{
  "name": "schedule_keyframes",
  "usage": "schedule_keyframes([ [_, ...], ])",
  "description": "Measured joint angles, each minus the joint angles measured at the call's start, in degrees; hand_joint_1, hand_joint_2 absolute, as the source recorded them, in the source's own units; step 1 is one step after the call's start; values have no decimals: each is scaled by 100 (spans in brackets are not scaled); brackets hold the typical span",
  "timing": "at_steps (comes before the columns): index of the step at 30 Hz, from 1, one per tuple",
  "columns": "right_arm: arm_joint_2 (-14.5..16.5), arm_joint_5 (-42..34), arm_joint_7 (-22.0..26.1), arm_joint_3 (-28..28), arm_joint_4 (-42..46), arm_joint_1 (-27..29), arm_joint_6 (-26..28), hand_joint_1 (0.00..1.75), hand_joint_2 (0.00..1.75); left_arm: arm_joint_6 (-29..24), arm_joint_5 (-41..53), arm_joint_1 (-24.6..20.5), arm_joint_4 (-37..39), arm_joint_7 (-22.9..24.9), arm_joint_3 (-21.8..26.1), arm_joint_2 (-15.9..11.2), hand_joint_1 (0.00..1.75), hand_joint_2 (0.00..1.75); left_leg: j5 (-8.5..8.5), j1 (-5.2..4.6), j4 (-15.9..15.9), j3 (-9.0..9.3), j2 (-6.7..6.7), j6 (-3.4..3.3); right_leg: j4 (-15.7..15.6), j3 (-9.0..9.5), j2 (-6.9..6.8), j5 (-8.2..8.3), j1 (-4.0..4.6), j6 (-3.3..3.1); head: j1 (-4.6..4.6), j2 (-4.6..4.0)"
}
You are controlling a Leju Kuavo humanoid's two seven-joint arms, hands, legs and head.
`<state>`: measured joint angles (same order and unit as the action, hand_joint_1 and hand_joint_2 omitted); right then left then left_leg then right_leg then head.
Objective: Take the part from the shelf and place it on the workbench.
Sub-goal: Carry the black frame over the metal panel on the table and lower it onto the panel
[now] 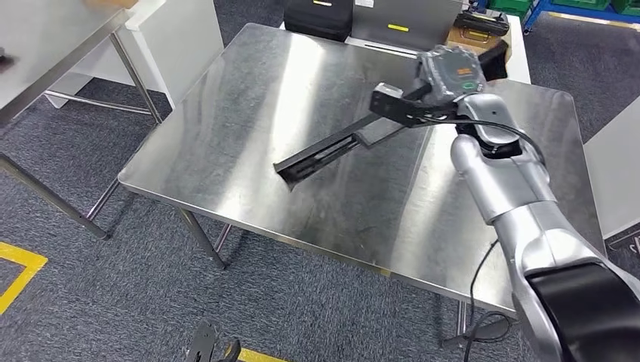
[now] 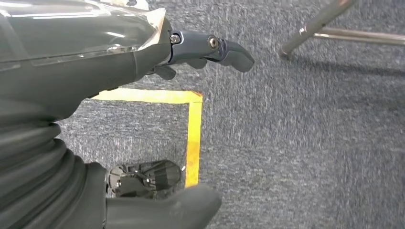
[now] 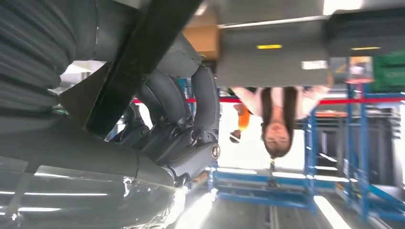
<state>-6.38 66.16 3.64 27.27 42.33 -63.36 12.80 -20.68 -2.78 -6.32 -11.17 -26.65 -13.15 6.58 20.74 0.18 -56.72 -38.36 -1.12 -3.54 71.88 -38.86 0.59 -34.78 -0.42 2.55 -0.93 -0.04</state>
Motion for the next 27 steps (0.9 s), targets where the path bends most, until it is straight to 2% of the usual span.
schedule_keyframes([
  [1,-38,-7,11,-41,-29,-22,2,152,175,-3,-2,8,0,-8,4,3,0,175,31,-25,0,51,-9,-7,-379,81,-3,268,22,37,-1,0],
  [2,-72,-14,23,-77,-52,-58,4,152,175,-4,-4,11,-1,-14,7,9,0,175,60,-52,1,93,-14,-6,-833,204,-11,553,47,47,-1,0],
  [3,-94,-18,38,-105,-71,-103,10,152,175,-4,-7,7,-1,-19,9,15,0,175,90,-82,-7,124,-15,3,-1206,327,-15,788,74,21,-4,0],
  [4,-108,-21,52,-123,-90,-148,18,152,175,-4,-7,4,-1,-25,13,22,0,175,118,-109,-17,141,-14,11,-1446,408,-18,941,87,-22,-8,0],
  [5,-122,-27,73,-138,-109,-184,27,152,175,-1,-9,1,-1,-28,18,27,0,175,146,-132,-32,146,-11,-16,-1547,449,-18,1015,84,-62,-10,0],
  [6,-129,-28,94,-145,-129,-212,34,152,175,6,-11,0,-1,-32,27,29,0,175,170,-144,-47,149,-8,-44,-1559,468,-14,1040,78,-87,-12,0],
  [8,-144,-23,143,-152,-177,-256,43,152,175,21,-18,2,-1,-38,49,30,0,175,185,-137,-56,149,-2,-94,-1563,473,-12,1045,63,-94,-11,0],
  [18,-181,36,188,-127,-380,-332,98,152,175,83,-36,6,-1,7,149,31,0,175,184,-100,-43,155,9,-41,-1558,469,1,1036,98,-132,-11,0],
  [27,-214,108,131,-67,-519,-363,158,152,175,95,-23,20,1,49,156,32,0,175,180,-103,-42,155,8,-30,-1557,470,0,1036,97,-136,-10,0],
])
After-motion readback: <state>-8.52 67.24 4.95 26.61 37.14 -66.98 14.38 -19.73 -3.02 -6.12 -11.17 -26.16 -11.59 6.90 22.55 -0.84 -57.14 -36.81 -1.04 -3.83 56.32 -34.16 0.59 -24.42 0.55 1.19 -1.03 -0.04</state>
